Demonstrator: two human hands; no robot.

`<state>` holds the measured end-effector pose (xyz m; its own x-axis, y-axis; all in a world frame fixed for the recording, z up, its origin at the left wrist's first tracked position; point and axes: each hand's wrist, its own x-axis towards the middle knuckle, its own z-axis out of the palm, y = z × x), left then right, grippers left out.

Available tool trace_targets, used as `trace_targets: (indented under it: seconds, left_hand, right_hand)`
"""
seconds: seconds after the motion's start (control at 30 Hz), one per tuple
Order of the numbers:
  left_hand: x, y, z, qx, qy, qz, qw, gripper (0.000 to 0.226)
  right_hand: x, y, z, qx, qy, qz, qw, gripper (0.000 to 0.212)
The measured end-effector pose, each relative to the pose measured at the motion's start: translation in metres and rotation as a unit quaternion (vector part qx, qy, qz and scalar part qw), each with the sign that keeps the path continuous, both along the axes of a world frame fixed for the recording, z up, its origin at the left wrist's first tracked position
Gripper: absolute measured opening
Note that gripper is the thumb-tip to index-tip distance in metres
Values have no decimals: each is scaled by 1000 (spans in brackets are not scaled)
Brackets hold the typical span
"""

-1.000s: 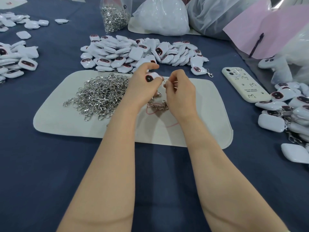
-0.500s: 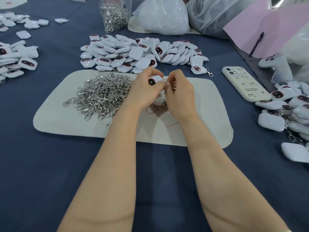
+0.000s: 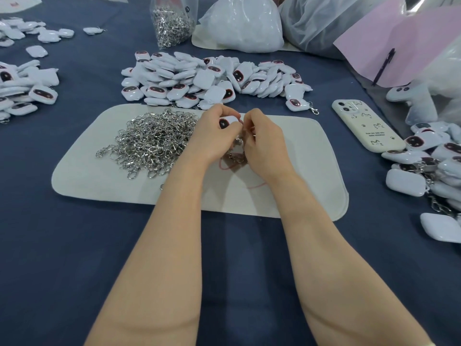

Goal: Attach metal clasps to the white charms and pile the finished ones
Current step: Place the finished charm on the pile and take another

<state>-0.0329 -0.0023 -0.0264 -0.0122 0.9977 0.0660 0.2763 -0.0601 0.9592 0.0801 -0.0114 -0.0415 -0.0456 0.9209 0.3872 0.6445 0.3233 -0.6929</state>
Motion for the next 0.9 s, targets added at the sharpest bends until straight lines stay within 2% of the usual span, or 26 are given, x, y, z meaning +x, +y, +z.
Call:
trace_targets:
  seconds: [0.1, 0.2, 0.27, 0.37, 0.47, 0.57, 0.67, 0.73, 0.9]
  left_hand:
    - [1, 0, 1, 3, 6, -8, 1000, 20]
    - [4, -1, 5, 20, -26, -14, 999, 24]
    - [7, -3, 7, 20, -85, -16, 996, 27]
    - [11, -3, 8, -20, -182, 5, 983, 27]
    - [17, -3, 11, -102, -312, 21, 944, 19]
    - [19, -5, 14, -144, -367, -10, 919, 12]
    - [20, -8, 16, -162, -380, -14, 911, 10]
    - [19, -8, 16, -157, -370, -4, 916, 10]
    - [16, -7, 17, -70, -260, 24, 963, 13]
  right_hand:
    - [0, 1, -2, -6, 14, -10, 1000, 12]
    - [0, 1, 0, -6, 93, -29, 995, 14]
    - [1, 1, 2, -8, 145, -40, 989, 16]
    - [1, 3, 4, -22, 173, -46, 984, 15]
    - [0, 3, 5, -25, 202, -60, 977, 13]
    - [1, 3, 7, 6, 243, -89, 966, 11]
    - [2, 2, 10, 34, 252, -109, 961, 11]
    - [2, 1, 9, 51, 216, -116, 968, 11]
    - [1, -2, 8, 74, 128, -108, 983, 13]
